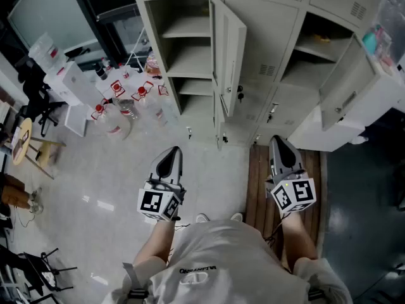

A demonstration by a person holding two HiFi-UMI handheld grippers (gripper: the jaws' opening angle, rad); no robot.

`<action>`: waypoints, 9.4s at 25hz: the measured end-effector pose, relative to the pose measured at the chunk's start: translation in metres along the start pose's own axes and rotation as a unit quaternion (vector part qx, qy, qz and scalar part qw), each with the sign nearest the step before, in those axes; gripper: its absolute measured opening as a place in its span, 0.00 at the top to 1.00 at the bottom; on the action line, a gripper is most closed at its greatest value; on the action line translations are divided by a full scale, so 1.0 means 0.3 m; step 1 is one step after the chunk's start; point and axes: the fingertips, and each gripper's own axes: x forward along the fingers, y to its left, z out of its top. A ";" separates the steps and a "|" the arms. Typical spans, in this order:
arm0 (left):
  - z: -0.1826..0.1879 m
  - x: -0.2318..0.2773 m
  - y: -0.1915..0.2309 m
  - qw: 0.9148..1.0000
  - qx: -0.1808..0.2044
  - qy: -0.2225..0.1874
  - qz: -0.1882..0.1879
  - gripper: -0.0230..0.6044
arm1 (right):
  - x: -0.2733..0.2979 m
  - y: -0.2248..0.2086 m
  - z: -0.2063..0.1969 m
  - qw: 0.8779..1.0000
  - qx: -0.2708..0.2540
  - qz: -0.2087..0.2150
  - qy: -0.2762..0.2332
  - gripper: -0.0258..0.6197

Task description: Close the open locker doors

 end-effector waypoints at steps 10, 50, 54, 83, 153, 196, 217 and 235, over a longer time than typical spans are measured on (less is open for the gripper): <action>-0.014 0.004 0.008 1.000 0.001 0.000 -0.003 0.96 | 0.008 0.018 -0.015 1.000 0.011 0.011 0.000 0.94; 0.000 0.058 0.118 0.997 -0.011 -0.015 -0.072 0.96 | 0.062 0.192 -0.035 0.999 -0.022 -0.044 0.004 0.93; 0.011 0.088 0.106 0.997 -0.004 -0.016 -0.078 0.96 | 0.095 0.175 -0.026 0.999 -0.014 -0.039 0.000 0.93; -0.036 0.513 0.020 0.998 0.013 -0.005 -0.065 0.96 | 0.502 -0.084 -0.027 0.992 0.013 0.125 -0.014 0.86; -0.058 0.516 0.339 0.998 -0.006 0.018 -0.053 0.96 | 0.854 0.350 -0.096 0.977 -0.035 0.207 -0.028 0.81; -0.020 0.440 0.694 0.998 -0.025 0.001 -0.058 0.96 | 1.246 0.610 -0.109 0.981 -0.040 0.188 -0.032 0.78; 0.009 0.652 0.854 1.000 -0.007 -0.005 -0.029 0.96 | 1.448 0.661 -0.132 0.988 -0.046 0.140 -0.034 0.78; -0.007 0.756 0.982 1.000 -0.008 -0.006 -0.026 0.96 | 1.693 0.636 -0.149 0.992 -0.047 0.116 -0.030 0.81</action>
